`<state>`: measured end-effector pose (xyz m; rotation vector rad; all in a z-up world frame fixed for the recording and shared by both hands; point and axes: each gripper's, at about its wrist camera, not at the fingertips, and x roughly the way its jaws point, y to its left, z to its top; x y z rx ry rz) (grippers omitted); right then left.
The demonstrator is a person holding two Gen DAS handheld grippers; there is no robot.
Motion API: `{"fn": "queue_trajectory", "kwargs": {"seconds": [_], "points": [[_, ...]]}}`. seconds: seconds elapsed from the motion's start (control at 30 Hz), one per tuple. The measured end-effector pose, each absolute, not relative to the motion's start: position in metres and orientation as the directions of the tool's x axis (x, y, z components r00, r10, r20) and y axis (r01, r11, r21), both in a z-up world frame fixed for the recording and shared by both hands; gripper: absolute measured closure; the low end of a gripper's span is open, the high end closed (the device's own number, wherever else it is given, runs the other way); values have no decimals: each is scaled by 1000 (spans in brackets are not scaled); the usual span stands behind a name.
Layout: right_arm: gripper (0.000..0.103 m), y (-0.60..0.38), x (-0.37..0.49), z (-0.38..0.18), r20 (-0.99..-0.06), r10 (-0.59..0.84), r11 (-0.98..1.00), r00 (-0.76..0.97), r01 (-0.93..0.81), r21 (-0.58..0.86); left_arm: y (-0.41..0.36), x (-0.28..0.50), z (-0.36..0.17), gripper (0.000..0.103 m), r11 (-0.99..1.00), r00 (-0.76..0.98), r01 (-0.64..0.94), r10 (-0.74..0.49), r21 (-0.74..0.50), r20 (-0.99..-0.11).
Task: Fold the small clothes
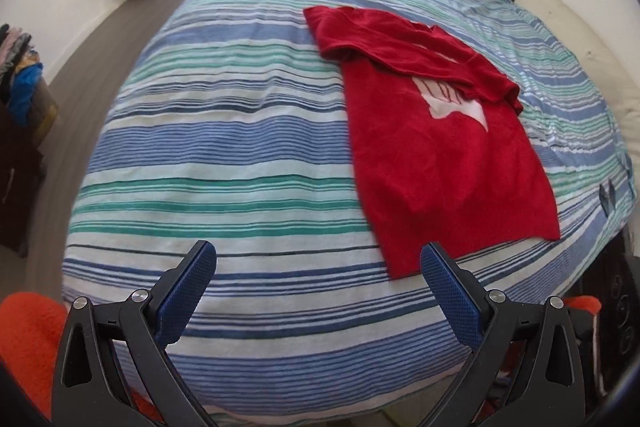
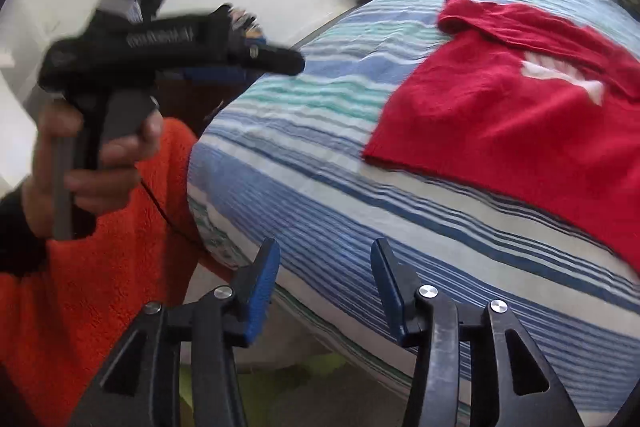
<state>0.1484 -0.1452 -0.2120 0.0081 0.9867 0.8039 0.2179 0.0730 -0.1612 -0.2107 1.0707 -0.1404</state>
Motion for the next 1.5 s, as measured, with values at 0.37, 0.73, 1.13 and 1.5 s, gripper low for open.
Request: {"fn": "queue_trajectory", "kwargs": {"seconds": [0.37,0.73,1.13,1.5], "points": [[52,-371,217,-238,-676,498,784,542,50,618,14,252,-217,89,964,389,49,-261,-263,-884],[99,-351,185,-173,-742,403,870,536,27,492,61,217,-159,101,943,422,52,-319,-329,-848],[96,-342,191,-245,-869,268,925,416,142,353,27,213,-218,96,983,342,82,-183,-164,-922],[49,-340,173,-223,-895,217,958,391,92,272,20,181,-187,14,991,475,133,-65,-2,-877]]}}
